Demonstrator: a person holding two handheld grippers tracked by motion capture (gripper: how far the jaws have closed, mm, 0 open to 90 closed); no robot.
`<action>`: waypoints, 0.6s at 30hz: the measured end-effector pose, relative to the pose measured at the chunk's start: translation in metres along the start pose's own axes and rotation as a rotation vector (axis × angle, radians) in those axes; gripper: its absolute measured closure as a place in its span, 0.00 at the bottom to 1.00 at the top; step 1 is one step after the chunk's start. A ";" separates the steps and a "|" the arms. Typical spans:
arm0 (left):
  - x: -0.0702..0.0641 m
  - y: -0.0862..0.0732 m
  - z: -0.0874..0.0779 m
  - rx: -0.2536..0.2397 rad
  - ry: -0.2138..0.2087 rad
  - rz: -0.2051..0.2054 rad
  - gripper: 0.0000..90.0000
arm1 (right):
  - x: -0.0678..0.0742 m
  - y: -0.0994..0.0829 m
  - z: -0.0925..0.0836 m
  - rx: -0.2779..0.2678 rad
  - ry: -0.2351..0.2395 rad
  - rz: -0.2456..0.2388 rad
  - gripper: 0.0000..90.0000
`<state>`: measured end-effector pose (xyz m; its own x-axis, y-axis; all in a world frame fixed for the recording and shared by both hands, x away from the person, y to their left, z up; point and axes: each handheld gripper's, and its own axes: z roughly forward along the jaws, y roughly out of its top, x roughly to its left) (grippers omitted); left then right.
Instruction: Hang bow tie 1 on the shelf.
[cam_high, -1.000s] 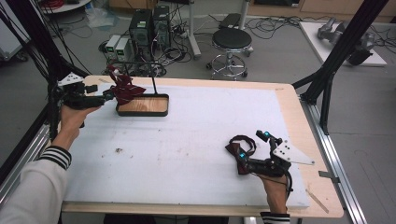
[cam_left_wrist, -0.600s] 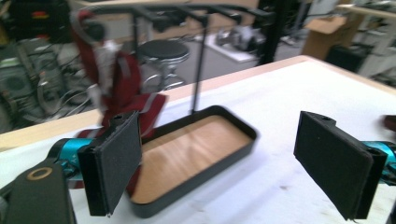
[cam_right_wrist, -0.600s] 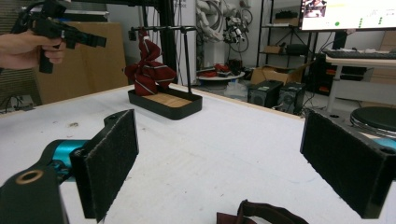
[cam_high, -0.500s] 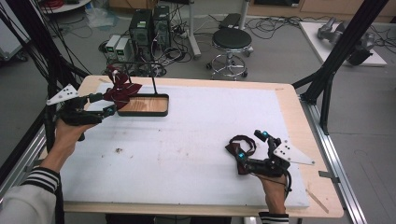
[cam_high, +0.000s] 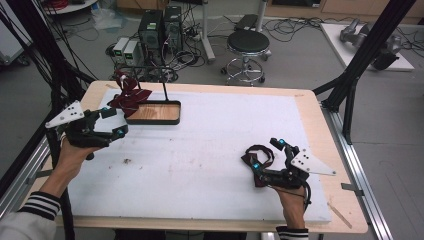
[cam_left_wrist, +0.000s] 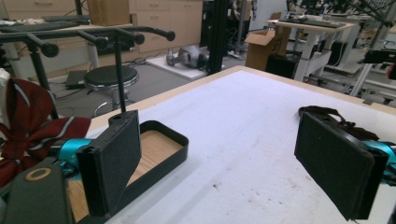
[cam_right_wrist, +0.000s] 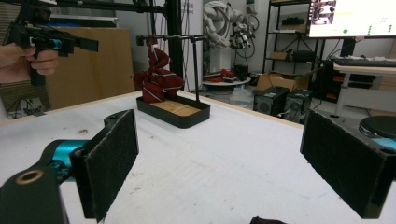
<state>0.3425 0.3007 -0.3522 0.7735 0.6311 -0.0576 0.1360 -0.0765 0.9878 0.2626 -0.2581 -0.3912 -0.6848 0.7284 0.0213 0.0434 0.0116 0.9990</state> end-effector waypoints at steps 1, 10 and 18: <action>-0.002 -0.002 -0.001 -0.008 -0.004 -0.001 0.17 | 0.001 0.001 0.001 0.000 0.006 -0.002 0.12; -0.018 -0.025 -0.003 -0.022 -0.006 0.007 0.17 | 0.001 0.002 0.003 0.004 0.007 -0.003 0.12; -0.026 -0.033 -0.001 -0.024 -0.021 0.011 0.17 | 0.003 0.002 0.003 0.008 0.006 -0.006 0.12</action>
<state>0.3174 0.2878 -0.3831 0.7880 0.6138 -0.0492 0.1122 -0.0645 0.9916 0.2629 -0.2543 -0.3894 -0.6892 0.7244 0.0153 0.0448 0.0216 0.9988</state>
